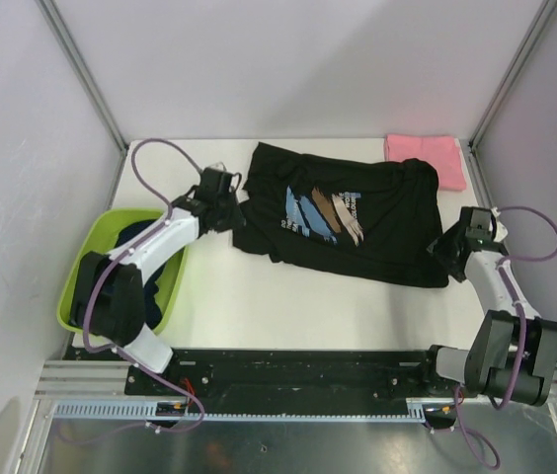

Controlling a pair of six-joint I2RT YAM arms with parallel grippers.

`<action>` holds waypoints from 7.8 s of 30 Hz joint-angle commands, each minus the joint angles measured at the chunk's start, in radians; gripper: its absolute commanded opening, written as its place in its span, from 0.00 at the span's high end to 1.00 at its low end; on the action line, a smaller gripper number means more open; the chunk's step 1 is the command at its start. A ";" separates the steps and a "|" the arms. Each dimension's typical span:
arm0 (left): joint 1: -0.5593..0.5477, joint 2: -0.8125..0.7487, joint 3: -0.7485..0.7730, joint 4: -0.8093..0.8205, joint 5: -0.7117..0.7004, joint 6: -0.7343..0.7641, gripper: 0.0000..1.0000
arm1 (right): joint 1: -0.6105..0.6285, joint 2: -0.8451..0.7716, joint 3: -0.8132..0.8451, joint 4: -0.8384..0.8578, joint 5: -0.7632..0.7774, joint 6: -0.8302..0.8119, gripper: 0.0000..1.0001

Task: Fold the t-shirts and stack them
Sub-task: Flatten out the tshirt

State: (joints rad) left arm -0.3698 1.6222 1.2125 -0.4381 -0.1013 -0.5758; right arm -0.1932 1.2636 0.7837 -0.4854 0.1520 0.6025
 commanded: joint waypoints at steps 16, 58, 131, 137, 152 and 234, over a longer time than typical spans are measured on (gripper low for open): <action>-0.184 0.046 -0.242 0.215 0.174 -0.206 0.63 | -0.150 0.004 -0.154 -0.005 -0.101 -0.004 0.37; -0.178 -0.422 -0.271 -0.108 -0.208 -0.060 1.00 | -0.150 0.092 -0.172 0.091 -0.114 -0.007 0.85; -0.017 0.152 -0.060 0.089 -0.008 -0.068 0.79 | -0.111 -0.034 -0.133 -0.042 -0.110 -0.025 0.56; -0.004 -0.003 -0.158 0.066 -0.064 -0.094 0.99 | -0.111 -0.019 -0.133 -0.045 -0.103 -0.021 0.55; 0.163 -0.325 -0.341 -0.014 -0.119 -0.152 1.00 | -0.075 -0.036 -0.133 -0.068 -0.082 0.023 0.55; 0.171 -0.779 -0.088 -0.012 0.177 0.105 1.00 | -0.144 -0.380 0.268 -0.277 -0.250 0.168 1.00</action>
State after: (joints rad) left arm -0.2031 0.9604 1.0321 -0.4740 0.0280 -0.5304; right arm -0.2844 0.9478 0.9428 -0.6529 -0.0265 0.7723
